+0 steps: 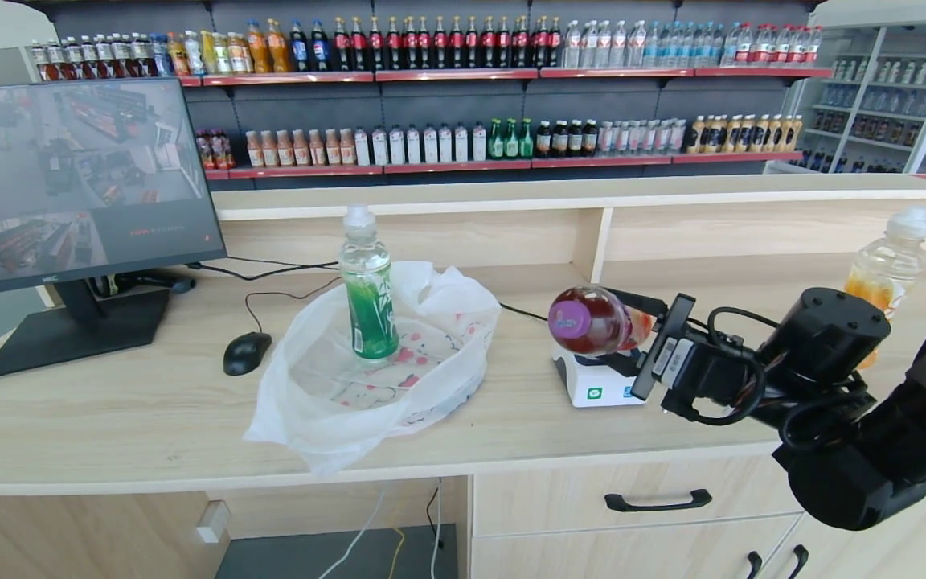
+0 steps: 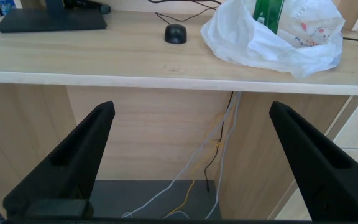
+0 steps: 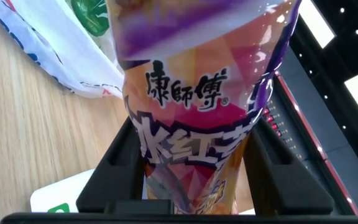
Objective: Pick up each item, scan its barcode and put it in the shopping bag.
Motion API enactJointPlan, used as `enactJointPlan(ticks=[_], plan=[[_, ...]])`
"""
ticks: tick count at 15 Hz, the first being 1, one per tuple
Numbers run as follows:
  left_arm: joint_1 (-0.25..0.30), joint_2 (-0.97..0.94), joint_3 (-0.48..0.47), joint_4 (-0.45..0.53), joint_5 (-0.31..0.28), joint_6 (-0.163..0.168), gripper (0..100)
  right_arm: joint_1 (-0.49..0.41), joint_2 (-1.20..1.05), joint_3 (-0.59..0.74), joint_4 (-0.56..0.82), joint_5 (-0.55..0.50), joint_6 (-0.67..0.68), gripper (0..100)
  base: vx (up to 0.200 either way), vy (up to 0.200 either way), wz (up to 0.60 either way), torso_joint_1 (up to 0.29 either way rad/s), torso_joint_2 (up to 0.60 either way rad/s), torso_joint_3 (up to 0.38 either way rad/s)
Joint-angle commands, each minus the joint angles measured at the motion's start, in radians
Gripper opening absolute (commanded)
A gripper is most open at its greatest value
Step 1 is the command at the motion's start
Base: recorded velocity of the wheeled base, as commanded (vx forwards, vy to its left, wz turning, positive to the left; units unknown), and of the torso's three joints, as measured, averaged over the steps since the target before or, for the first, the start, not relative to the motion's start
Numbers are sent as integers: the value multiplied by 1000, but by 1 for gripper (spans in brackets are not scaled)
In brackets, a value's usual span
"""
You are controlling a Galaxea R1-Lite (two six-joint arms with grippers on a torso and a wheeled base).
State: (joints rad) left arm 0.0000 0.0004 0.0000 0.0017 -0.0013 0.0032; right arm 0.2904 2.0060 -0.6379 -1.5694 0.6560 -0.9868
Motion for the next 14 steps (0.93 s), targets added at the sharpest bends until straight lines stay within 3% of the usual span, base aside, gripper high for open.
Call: enactJointPlan(ticks=[1,6,9,14], plan=[[0,0,0,0,0,0,100,-7,-32,-6,-1,1,30,0,0,0,0,0,0,0],[2,0,0,0,0,0,100,-14,-108,1,-1,-13,140,0,0,0,0,0,0,0],[2,0,0,0,0,0,100,-17,-174,6,-1,-75,220,0,0,0,0,0,0,0],[0,0,0,0,0,0,100,-8,-335,113,-1,-360,405,0,0,0,0,0,0,0]])
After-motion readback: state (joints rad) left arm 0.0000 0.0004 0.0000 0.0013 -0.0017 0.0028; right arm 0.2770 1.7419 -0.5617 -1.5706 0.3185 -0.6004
